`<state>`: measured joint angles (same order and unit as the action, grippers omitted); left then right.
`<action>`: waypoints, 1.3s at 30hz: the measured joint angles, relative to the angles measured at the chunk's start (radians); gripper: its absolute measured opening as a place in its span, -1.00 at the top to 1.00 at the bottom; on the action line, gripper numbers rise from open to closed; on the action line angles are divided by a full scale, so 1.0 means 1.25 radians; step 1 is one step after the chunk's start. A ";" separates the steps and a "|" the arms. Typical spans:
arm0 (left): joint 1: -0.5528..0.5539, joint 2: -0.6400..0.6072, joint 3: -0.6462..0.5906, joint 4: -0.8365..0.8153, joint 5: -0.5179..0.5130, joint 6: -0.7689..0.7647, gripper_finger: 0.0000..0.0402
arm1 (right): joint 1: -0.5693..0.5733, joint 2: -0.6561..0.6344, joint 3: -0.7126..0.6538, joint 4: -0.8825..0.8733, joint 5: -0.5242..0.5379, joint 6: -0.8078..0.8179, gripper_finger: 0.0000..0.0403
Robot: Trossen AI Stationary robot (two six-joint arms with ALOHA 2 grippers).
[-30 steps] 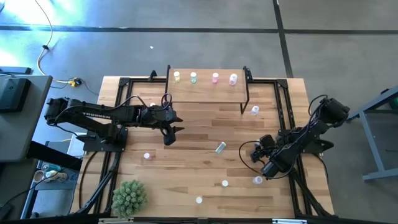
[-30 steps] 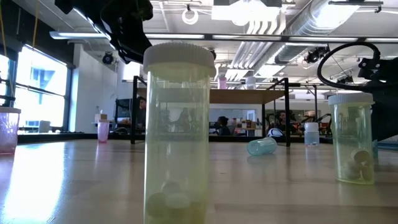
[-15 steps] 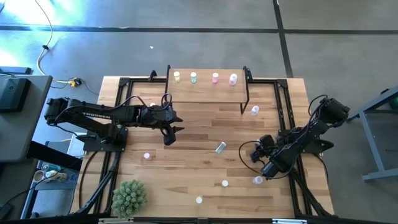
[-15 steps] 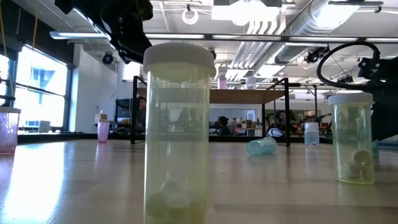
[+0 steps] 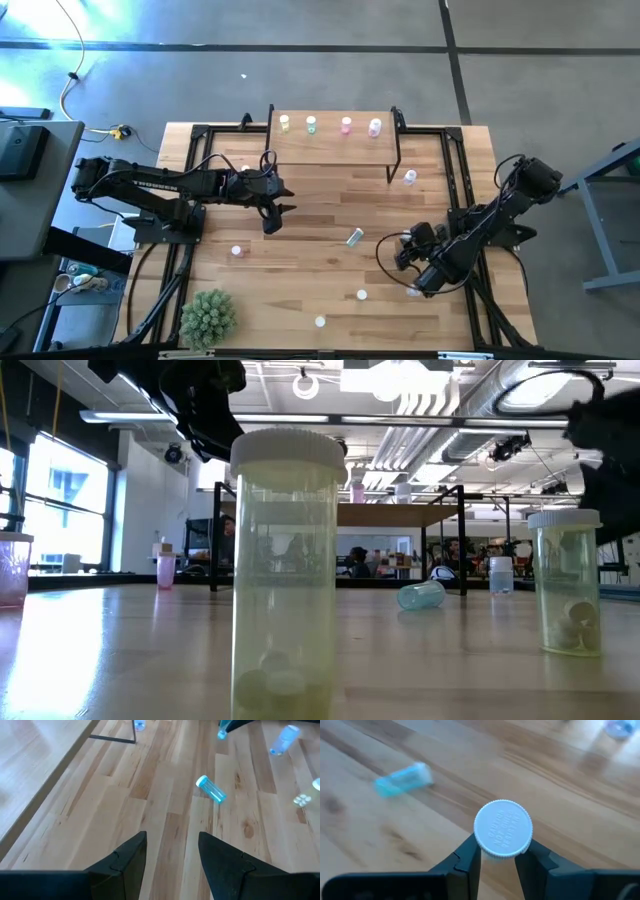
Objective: Pick and place medicine bottles onto shelf by color
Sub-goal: Put the right blue pill bottle and align it with the other blue pill bottle on the shelf
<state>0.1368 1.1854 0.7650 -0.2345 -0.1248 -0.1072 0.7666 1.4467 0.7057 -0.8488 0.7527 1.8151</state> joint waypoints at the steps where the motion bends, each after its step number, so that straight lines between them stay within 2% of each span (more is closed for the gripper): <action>1: 0.000 0.000 0.000 0.000 0.008 0.007 0.15 | -0.007 0.000 0.015 0.000 0.002 -0.016 0.54; 6: -0.001 0.000 0.000 0.000 0.043 0.011 0.15 | -0.066 0.000 0.089 0.000 0.004 -0.145 0.54; 16: -0.018 0.006 0.000 0.069 0.132 0.066 0.15 | -0.197 0.000 0.232 0.065 -0.018 -0.514 0.55; 22: -0.028 0.051 0.000 0.174 0.178 0.106 0.15 | -0.273 0.000 0.276 0.156 -0.116 -0.741 0.55; 29: -0.028 0.119 0.000 0.270 0.178 0.125 0.15 | -0.345 0.000 0.304 0.287 -0.242 -0.964 0.55; 39: -0.028 0.193 0.000 0.430 0.177 0.113 0.15 | -0.443 0.000 0.336 0.383 -0.404 -1.145 0.55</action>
<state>0.1020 1.4261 0.7654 0.3025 0.0969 0.0340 0.2134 1.4464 1.1254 -0.3701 0.2477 0.3838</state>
